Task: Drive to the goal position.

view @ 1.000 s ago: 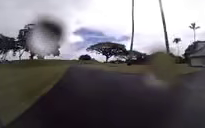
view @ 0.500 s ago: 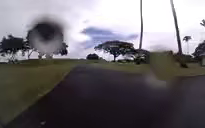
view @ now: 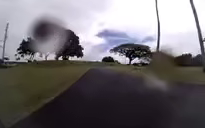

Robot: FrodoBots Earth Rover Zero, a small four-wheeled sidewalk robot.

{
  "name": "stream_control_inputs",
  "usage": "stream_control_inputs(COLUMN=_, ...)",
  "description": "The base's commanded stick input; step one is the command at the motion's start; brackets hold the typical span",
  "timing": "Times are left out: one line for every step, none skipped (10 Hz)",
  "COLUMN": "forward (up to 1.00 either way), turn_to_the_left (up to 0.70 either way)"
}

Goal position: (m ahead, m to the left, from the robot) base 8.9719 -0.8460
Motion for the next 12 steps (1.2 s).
stream_control_inputs(forward=0.85, turn_to_the_left=0.00)
stream_control_inputs(forward=0.85, turn_to_the_left=0.00)
stream_control_inputs(forward=0.85, turn_to_the_left=0.06)
stream_control_inputs(forward=0.85, turn_to_the_left=0.21)
stream_control_inputs(forward=0.85, turn_to_the_left=0.33)
stream_control_inputs(forward=0.85, turn_to_the_left=0.34)
stream_control_inputs(forward=0.85, turn_to_the_left=0.24)
stream_control_inputs(forward=0.85, turn_to_the_left=0.06)
stream_control_inputs(forward=0.85, turn_to_the_left=0.00)
stream_control_inputs(forward=0.85, turn_to_the_left=0.00)
stream_control_inputs(forward=0.85, turn_to_the_left=0.00)
stream_control_inputs(forward=0.85, turn_to_the_left=0.00)
